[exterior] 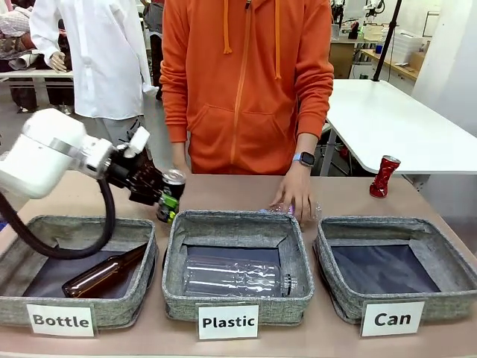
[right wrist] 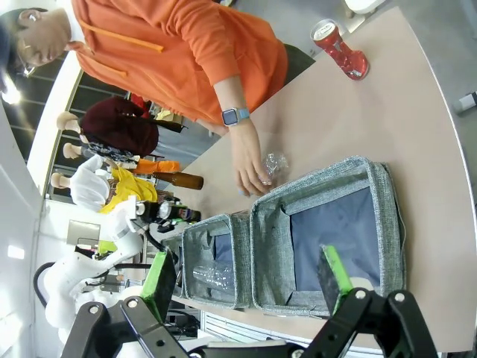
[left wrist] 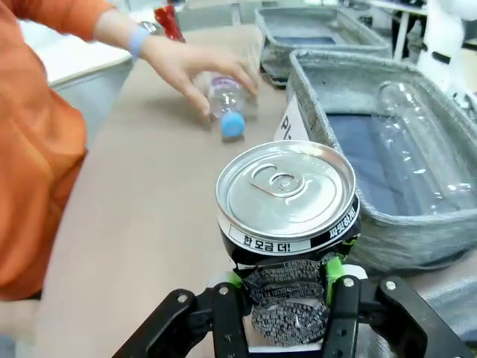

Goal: Sort the can waste into the basket.
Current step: Pick up the can waste from the table and place it in the right Fabric basket.

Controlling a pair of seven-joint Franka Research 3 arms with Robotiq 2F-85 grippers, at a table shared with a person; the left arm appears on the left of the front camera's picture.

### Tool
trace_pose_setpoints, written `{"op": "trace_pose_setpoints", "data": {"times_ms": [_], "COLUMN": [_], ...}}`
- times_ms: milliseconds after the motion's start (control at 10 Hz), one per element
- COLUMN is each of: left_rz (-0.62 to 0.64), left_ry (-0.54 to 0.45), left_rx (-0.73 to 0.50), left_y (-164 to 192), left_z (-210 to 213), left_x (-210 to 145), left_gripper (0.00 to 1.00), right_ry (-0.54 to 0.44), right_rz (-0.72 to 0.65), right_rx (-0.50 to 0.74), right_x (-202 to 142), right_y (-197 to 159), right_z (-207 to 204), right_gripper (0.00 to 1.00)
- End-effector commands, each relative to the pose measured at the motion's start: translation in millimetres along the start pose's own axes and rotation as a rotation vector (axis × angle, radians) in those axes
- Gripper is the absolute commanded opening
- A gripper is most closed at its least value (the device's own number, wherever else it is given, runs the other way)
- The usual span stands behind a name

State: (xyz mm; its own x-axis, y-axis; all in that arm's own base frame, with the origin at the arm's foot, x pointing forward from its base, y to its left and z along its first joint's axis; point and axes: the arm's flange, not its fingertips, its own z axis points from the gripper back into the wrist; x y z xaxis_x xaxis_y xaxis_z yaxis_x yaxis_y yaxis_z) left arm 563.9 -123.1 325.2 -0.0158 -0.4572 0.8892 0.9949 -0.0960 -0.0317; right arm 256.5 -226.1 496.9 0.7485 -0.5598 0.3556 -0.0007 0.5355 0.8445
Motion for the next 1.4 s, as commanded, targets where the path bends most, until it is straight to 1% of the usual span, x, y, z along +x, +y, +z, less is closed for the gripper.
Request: {"op": "trace_pose_setpoints", "data": {"times_ms": [0, 100, 200, 300, 400, 500, 600, 700, 800, 900, 1100, 1200, 1300], "left_rz": [-0.038, -0.037, -0.011, 0.003, 0.025, 0.027, 0.016, 0.027, 0.069, 0.007, 0.007, 0.022, 0.045], "left_ry": [-0.022, -0.032, -0.045, -0.018, -0.016, -0.053, -0.072, -0.093, -0.111, -0.073, -0.073, -0.080, 0.006], "left_rx": [0.026, 0.026, 0.004, -0.036, -0.031, 0.064, 0.112, 0.169, 0.199, 0.102, 0.102, 0.138, 0.134], "left_y": [-61, -101, -141, -185, -217, -241, -260, -266, -258, -264, -264, -266, -237], "left_z": [64, 93, 111, 123, 135, 149, 159, 163, 172, 162, 162, 170, 126], "left_x": [28, 42, 51, 55, 55, 52, 47, 39, 34, 41, 41, 37, 60], "left_gripper": [0.00, 0.00, 0.00, 0.00, 0.00, 0.00, 0.00, 0.00, 0.00, 0.00, 0.00, 0.42, 0.42], "right_ry": [-0.013, -0.013, -0.013, -0.013, -0.013, -0.013, -0.013, -0.013, -0.013, -0.013, -0.013, -0.013, -0.013], "right_rz": [0.023, 0.023, 0.023, 0.023, 0.023, 0.023, 0.023, 0.023, 0.023, 0.023, 0.023, 0.023, 0.023], "right_rx": [0.023, 0.023, 0.023, 0.023, 0.023, 0.023, 0.023, 0.023, 0.023, 0.023, 0.023, 0.023, 0.023], "right_x": [2, 2, 2, 2, 2, 2, 2, 2, 2, 2, 2, 2, 2], "right_y": [-1, -1, -1, -1, -1, -1, -1, -1, -1, -1, -1, -1, -1], "right_z": [-1, -1, -1, -1, -1, -1, -1, -1, -1, -1, -1, -1, -1], "right_gripper": [1.00, 1.00, 1.00, 1.00, 1.00, 1.00, 1.00, 1.00, 1.00, 1.00, 1.00, 1.00, 1.00]}}
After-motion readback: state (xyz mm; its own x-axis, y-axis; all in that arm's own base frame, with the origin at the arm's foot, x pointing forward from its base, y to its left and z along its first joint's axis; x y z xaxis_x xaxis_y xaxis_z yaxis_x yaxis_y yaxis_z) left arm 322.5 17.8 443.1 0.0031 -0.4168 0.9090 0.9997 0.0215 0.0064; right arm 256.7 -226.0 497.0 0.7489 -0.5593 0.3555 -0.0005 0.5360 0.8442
